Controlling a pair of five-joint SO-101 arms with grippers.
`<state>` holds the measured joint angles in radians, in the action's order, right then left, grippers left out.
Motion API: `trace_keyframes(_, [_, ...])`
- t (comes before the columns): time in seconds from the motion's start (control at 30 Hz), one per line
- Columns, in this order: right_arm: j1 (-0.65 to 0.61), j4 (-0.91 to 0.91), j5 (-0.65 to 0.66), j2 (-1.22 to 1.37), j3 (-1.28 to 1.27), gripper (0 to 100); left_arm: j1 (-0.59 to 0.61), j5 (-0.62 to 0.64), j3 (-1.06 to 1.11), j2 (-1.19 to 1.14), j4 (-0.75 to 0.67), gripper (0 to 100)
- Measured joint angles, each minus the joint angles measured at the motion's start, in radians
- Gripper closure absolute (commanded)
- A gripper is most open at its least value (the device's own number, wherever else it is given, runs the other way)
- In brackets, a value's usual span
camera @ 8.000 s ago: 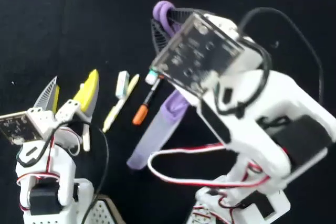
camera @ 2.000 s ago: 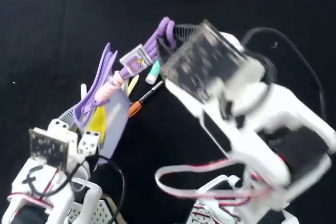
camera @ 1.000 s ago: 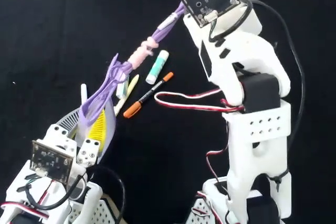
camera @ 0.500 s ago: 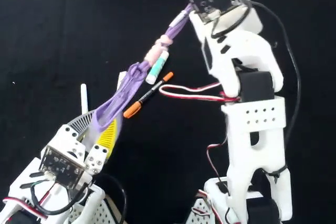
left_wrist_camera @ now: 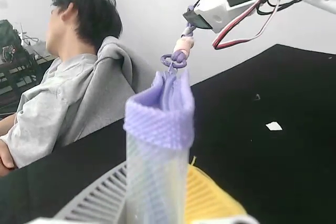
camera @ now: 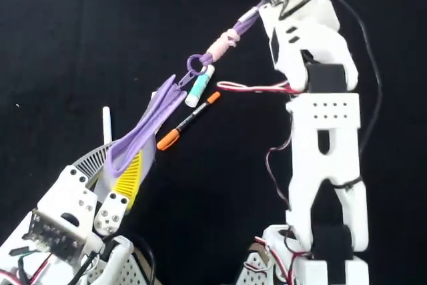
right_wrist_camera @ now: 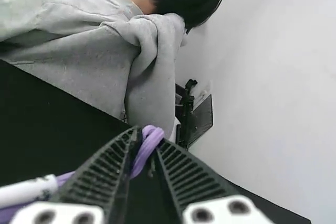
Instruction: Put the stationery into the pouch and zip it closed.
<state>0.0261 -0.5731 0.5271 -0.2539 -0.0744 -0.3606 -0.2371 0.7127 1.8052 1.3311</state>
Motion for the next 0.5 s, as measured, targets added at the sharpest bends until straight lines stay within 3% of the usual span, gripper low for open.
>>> trace_keyframes(0.33, [-0.011,-0.127,0.0,-0.074,0.066,97.0,0.0,0.0,0.005,0.002,-0.014,97])
trace_keyframes(0.5, [-0.061,-0.222,0.002,-0.183,0.069,78.3,0.0,0.0,0.089,0.017,-0.078,97])
